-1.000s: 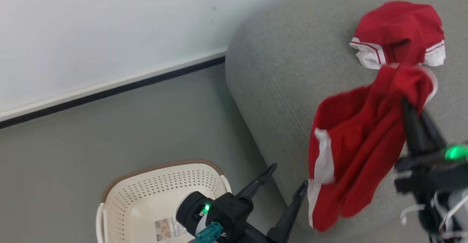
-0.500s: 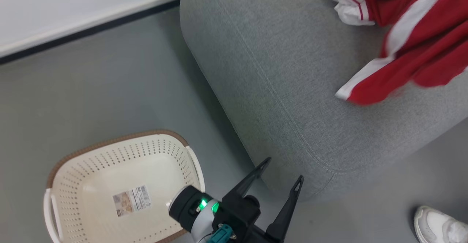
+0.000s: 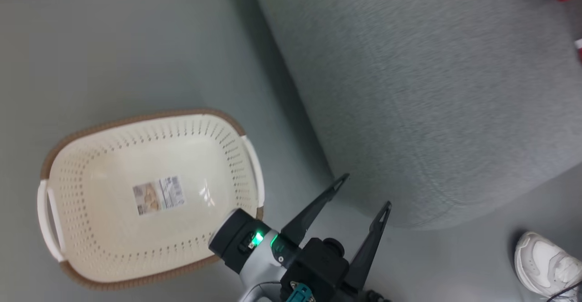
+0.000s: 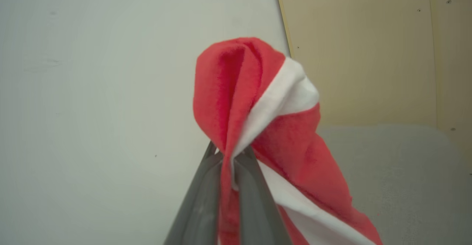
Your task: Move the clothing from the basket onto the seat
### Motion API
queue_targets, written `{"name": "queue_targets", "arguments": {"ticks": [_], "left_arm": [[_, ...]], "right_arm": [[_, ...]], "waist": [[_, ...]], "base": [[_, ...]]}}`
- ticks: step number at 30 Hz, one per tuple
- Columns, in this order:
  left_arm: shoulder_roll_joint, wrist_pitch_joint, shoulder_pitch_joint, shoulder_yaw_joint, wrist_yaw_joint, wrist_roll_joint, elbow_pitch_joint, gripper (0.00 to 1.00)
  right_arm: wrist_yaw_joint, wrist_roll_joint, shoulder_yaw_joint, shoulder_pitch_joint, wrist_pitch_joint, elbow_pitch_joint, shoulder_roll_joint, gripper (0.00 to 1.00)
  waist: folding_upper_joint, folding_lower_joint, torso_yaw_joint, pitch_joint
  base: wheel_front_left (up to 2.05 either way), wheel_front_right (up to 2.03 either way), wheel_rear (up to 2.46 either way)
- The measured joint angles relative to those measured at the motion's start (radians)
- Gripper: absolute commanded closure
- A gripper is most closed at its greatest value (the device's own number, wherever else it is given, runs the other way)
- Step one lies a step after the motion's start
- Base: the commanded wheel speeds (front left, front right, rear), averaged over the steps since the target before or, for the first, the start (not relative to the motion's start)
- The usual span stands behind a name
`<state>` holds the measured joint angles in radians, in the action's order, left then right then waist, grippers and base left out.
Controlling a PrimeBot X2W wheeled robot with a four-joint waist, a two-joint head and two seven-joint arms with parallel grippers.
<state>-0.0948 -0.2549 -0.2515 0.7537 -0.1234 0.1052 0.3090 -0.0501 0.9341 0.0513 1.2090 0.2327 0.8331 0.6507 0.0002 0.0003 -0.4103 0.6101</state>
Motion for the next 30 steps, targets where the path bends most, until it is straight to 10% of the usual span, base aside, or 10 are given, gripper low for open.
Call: {"name": "queue_targets", "arguments": {"ticks": [8, 10, 11, 23, 30], "left_arm": [[0.003, -0.008, -0.044, -0.037, -0.001, -0.064, 0.031, 0.00], [0.005, -0.006, -0.056, -0.046, -0.001, -0.071, 0.031, 0.00], [0.006, -0.006, -0.059, -0.051, -0.001, -0.073, 0.031, 0.00], [0.009, 0.058, -0.133, -0.169, -0.001, -0.071, -0.012, 0.00], [0.017, 0.141, -0.149, -0.254, -0.001, -0.011, -0.041, 0.00]], "right_arm": [[-0.023, -0.050, -0.066, 0.066, 0.016, 0.139, -0.057, 0.88], [-0.040, -0.061, -0.093, 0.053, 0.016, 0.168, -0.105, 0.56], [-0.049, -0.066, -0.110, 0.046, 0.016, 0.179, -0.120, 0.00], [-0.075, -0.184, -0.250, -0.046, 0.024, 0.172, -0.166, 0.00], [-0.075, -0.250, -0.325, -0.260, 0.024, -0.039, -0.136, 0.00]], "waist": [[0.0001, -0.0001, 0.064, 0.110], [0.0001, 0.0000, 0.075, 0.134], [0.0000, 0.0000, 0.080, 0.146], [-0.0001, -0.0002, 0.065, 0.162], [-0.0001, -0.0004, 0.053, 0.087]], "base": [[0.00, 0.00, 0.00], [0.00, 0.00, 0.00], [0.00, 0.00, 0.00], [0.00, 0.00, 0.00], [0.00, 0.00, 0.00]]}}
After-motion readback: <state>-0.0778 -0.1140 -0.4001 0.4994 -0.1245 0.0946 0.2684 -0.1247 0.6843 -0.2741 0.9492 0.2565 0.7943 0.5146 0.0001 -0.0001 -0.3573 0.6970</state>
